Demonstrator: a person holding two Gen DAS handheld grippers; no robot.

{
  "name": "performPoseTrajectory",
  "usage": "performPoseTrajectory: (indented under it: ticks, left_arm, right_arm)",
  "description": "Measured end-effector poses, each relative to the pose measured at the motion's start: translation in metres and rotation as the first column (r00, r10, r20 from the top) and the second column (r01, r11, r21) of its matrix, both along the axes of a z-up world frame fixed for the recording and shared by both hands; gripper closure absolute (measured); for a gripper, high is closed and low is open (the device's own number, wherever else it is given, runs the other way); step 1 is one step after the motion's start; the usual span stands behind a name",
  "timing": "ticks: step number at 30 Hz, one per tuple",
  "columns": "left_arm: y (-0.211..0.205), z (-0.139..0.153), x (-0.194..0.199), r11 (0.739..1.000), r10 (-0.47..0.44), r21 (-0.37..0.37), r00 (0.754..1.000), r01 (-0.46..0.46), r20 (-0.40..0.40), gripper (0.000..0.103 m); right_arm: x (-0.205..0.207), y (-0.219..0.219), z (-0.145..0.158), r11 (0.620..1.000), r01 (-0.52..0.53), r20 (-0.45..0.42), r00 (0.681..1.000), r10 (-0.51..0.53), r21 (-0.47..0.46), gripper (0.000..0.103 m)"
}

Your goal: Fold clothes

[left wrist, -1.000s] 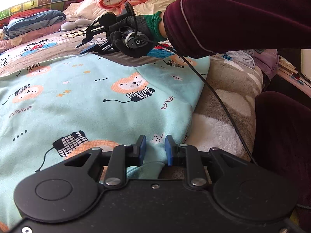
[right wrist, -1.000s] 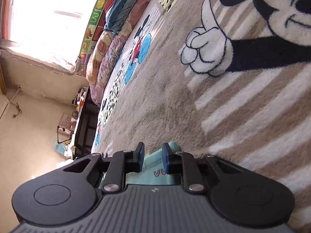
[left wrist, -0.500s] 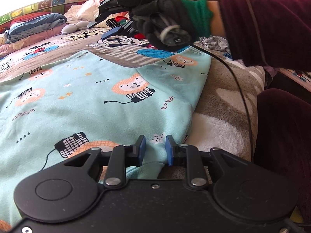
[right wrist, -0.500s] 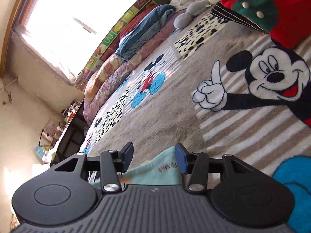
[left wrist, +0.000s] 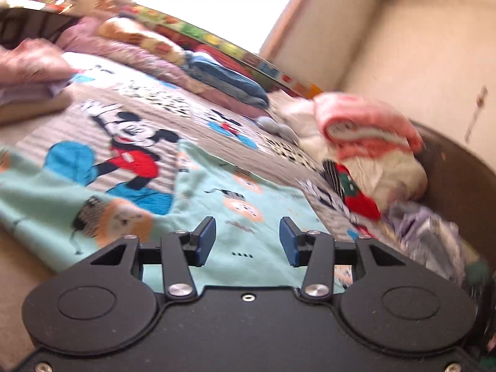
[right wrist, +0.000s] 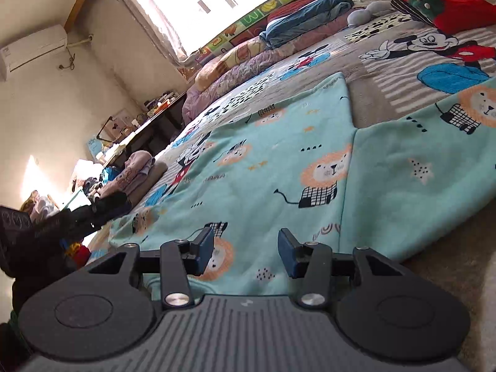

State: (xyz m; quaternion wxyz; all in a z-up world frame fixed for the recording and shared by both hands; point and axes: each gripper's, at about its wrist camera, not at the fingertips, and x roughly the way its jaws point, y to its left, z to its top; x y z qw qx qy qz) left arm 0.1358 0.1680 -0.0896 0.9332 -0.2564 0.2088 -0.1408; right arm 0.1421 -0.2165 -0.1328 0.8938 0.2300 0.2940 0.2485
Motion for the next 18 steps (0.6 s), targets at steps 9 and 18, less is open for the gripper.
performPoseTrajectory:
  ticks: [9, 18]
  left_arm:
    - [-0.024, 0.018, -0.037, 0.996, -0.008, 0.091, 1.0, 0.008, 0.0, 0.072]
    - [-0.076, -0.051, -0.046, 0.79, -0.161, 0.603, 0.986, 0.108, 0.034, 0.077]
  right_arm:
    - [-0.017, 0.074, 0.031, 0.977, -0.143, 0.142, 0.976, 0.165, -0.155, 0.065]
    - [-0.028, 0.124, 0.024, 0.906, -0.164, 0.164, 0.956, 0.244, -0.391, 0.067]
